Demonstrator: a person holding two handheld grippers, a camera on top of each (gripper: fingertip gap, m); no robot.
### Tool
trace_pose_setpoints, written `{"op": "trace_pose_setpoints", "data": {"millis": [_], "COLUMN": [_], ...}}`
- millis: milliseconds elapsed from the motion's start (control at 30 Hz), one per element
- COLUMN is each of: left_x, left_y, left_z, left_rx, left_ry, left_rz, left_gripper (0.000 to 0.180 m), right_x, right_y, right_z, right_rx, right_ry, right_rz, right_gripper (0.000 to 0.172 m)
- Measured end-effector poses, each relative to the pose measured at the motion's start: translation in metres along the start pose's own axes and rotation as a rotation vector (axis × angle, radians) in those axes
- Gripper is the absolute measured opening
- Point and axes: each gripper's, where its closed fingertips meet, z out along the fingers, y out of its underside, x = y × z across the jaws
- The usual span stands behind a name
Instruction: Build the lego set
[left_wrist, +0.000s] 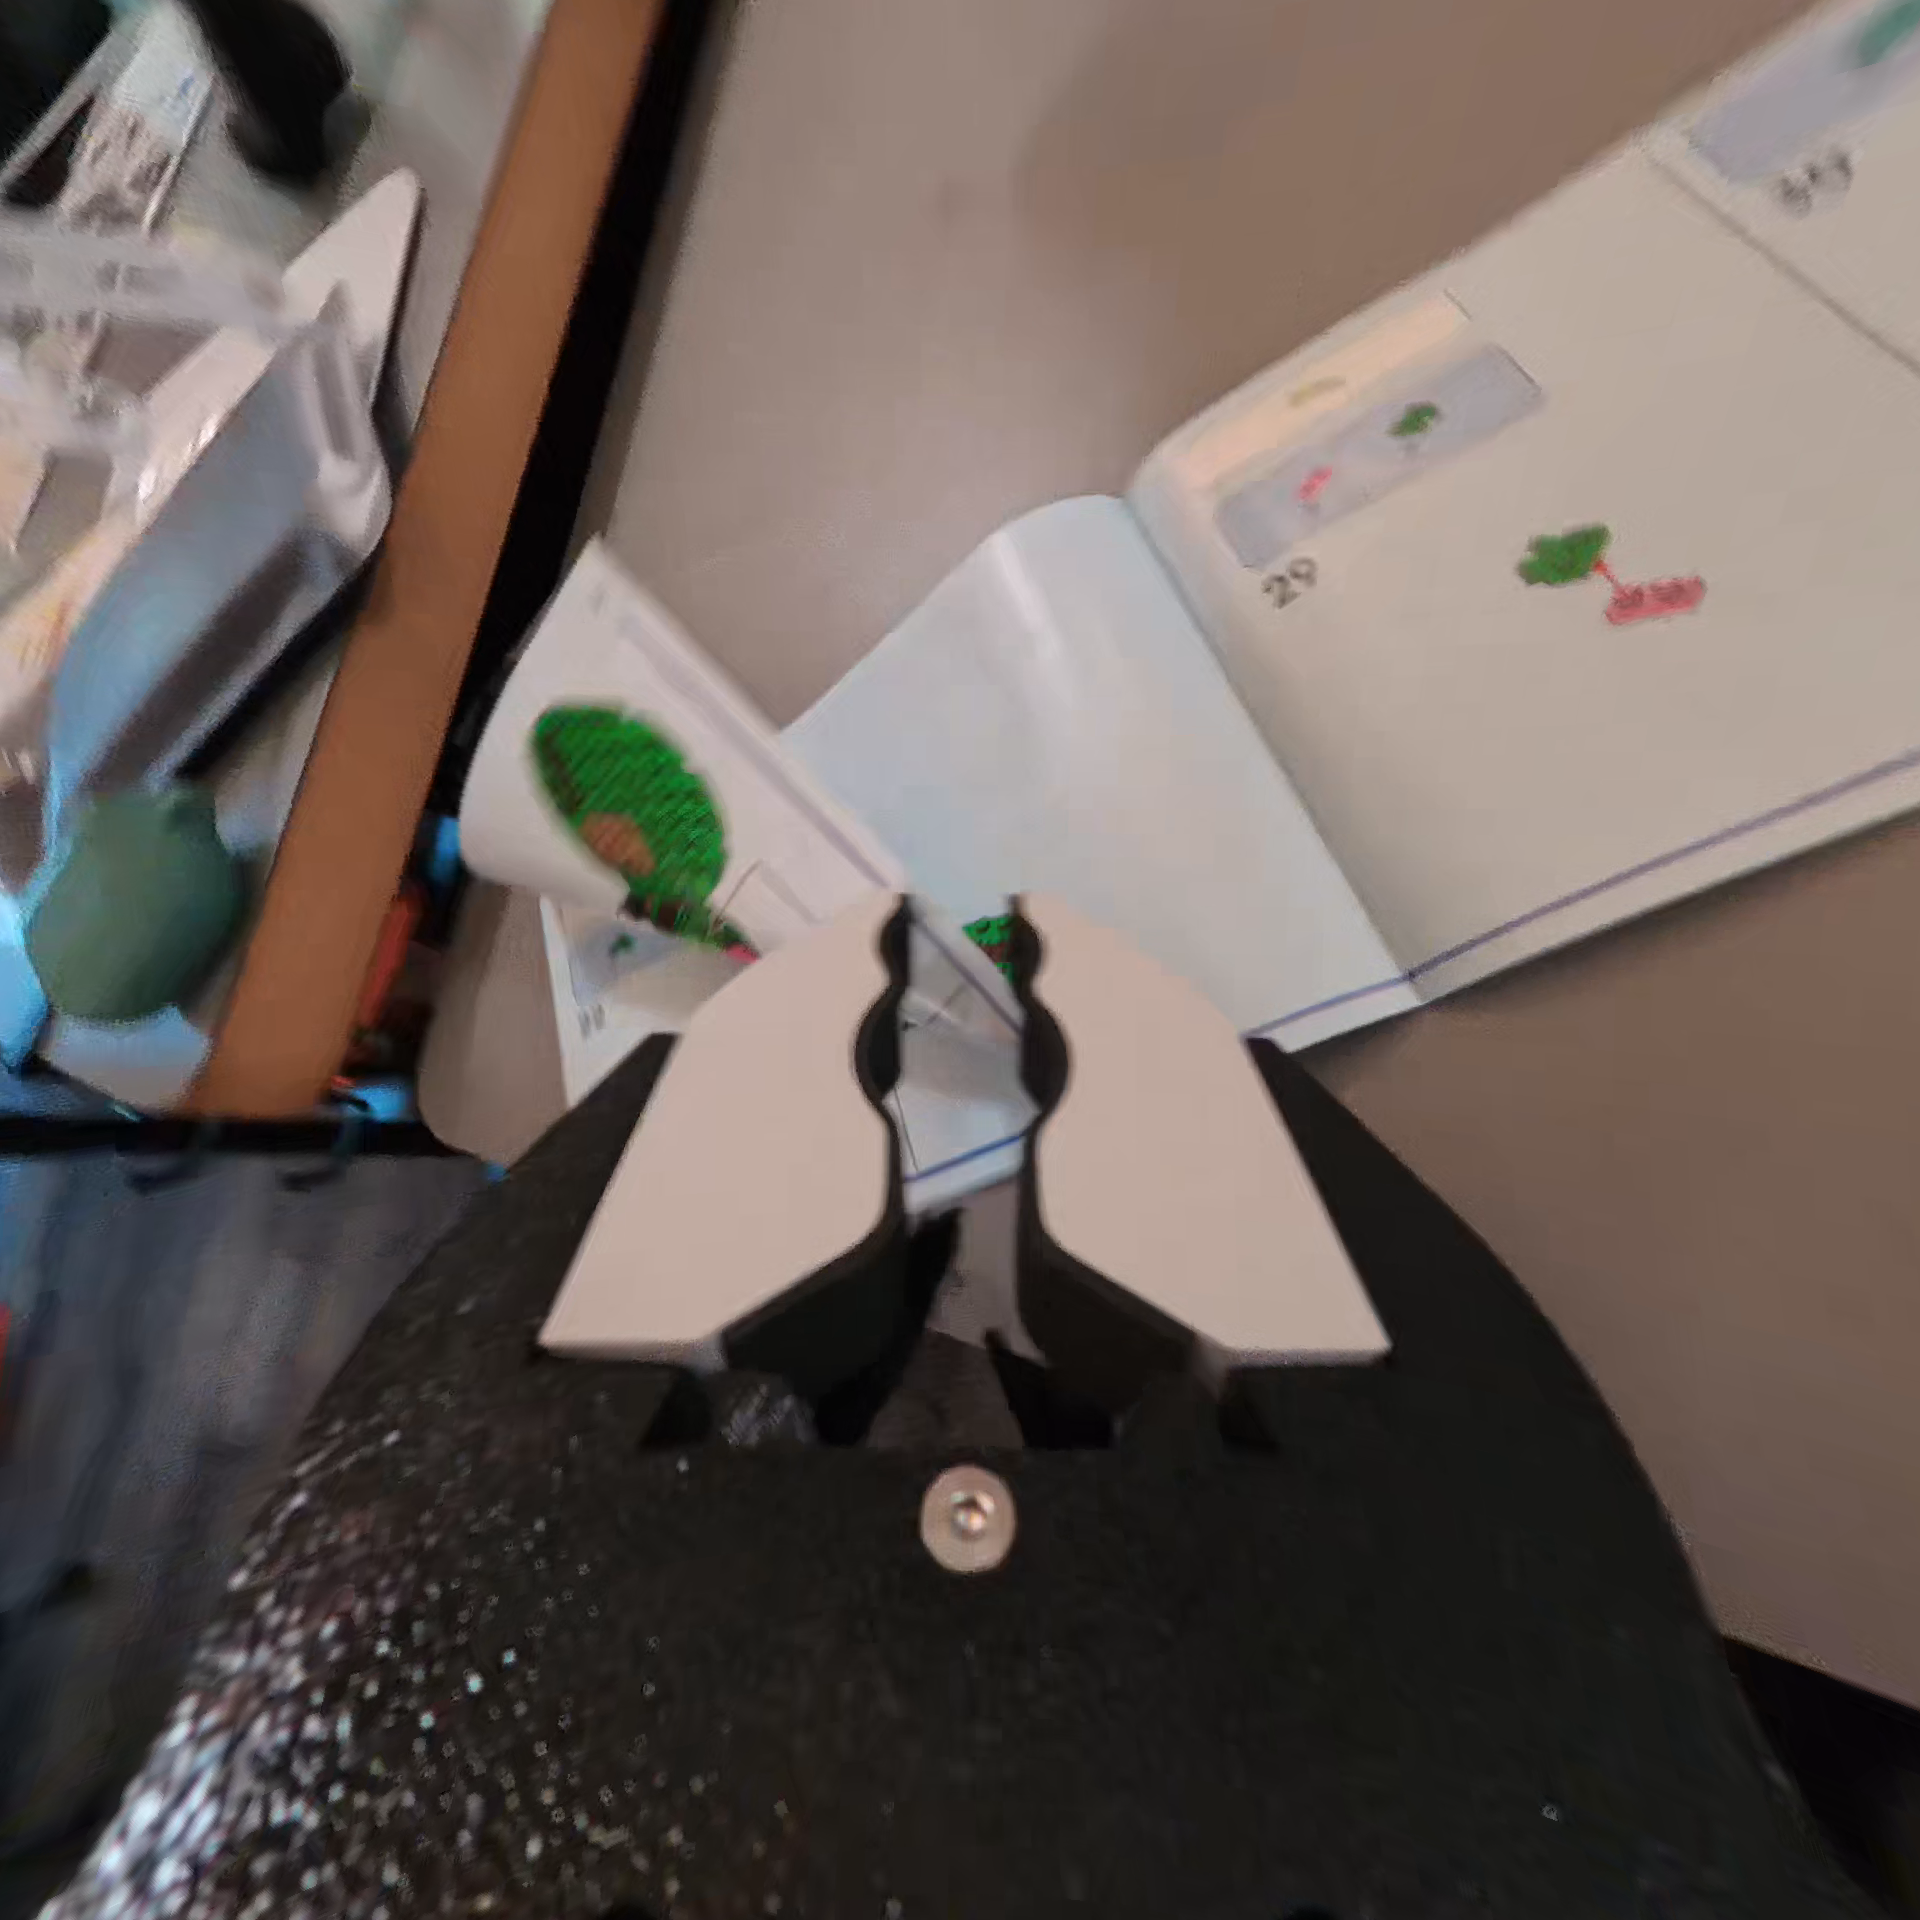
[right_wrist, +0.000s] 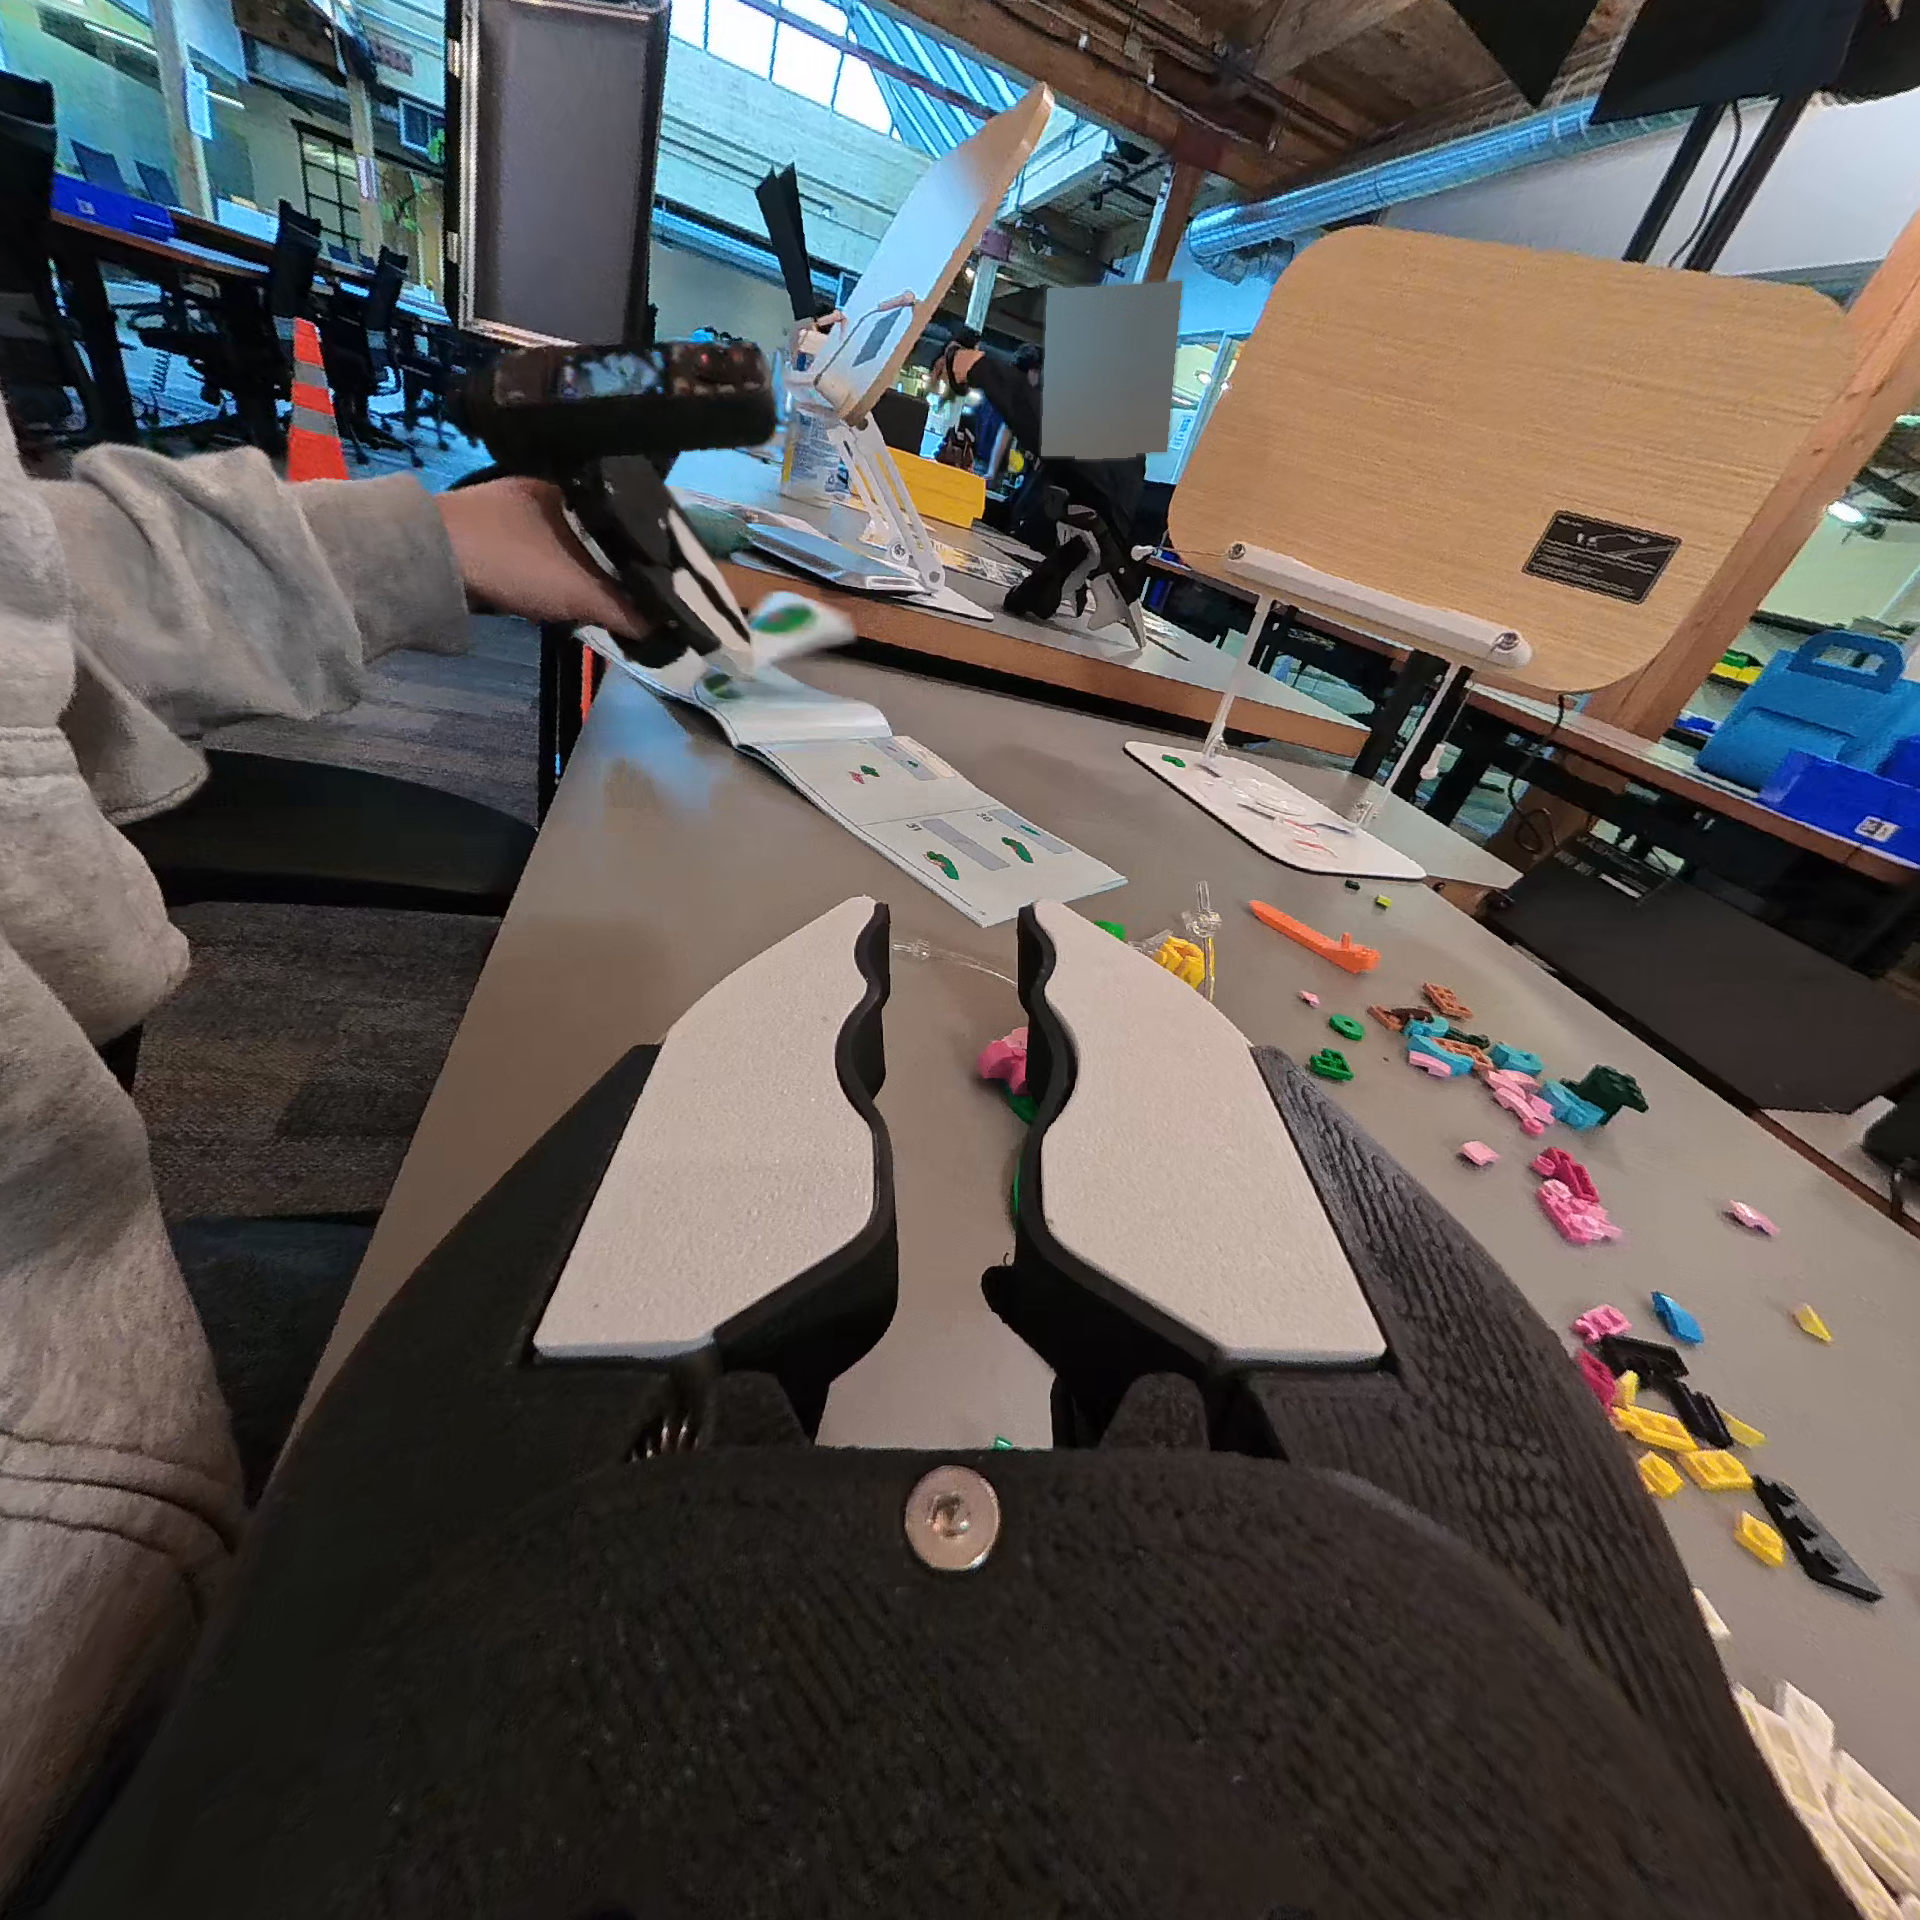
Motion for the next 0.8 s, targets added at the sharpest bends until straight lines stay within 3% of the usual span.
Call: {"op": "trace_pose_setpoints", "data": {"millis": [33, 67, 100, 200, 233, 300, 367, 500, 600, 800], "left_x": [0.0, 0.002, 0.001, 0.018, 0.033, 0.085, 0.114, 0.163, 0.197, 0.261], "left_y": [0.001, -0.003, -0.01, -0.049, -0.065, -0.101, -0.121, -0.145, -0.159, -0.163], "left_z": [-0.004, -0.009, -0.016, -0.046, -0.057, -0.087, -0.1, -0.124, -0.151, -0.178], "left_rx": [0.029, 0.079, 0.142, 0.366, 0.441, 0.607, 0.684, 0.855, 1.047, 1.128], "left_ry": [0.024, 0.057, 0.073, 0.154, 0.204, 0.441, 0.517, 0.583, 0.618, 0.836], "left_rz": [-0.086, -0.168, -0.237, -0.297, -0.288, -0.259, -0.266, -0.216, -0.224, -0.067], "left_gripper": [0.041, 0.067, 0.079, 0.09, 0.09, 0.096, 0.106, 0.099, 0.079, 0.066], "right_x": [0.0, 0.0, 0.001, 0.003, 0.004, 0.006, 0.008, 0.014, 0.024, 0.045], "right_y": [0.0, 0.0, 0.0, 0.0, 0.0, 0.001, 0.001, 0.001, 0.005, 0.012], "right_z": [0.0, 0.0, -0.001, -0.001, -0.001, -0.001, -0.002, -0.005, -0.007, -0.016], "right_rx": [0.0, 0.001, 0.0, -0.001, -0.003, -0.007, -0.01, -0.019, -0.049, -0.112], "right_ry": [0.0, 0.002, 0.005, 0.016, 0.022, 0.032, 0.041, 0.085, 0.155, 0.267], "right_rz": [0.0, 0.0, -0.001, 0.001, 0.001, 0.006, 0.014, -0.001, -0.023, -0.062], "right_gripper": [0.022, 0.022, 0.022, 0.022, 0.022, 0.022, 0.022, 0.021, 0.018, 0.019]}}
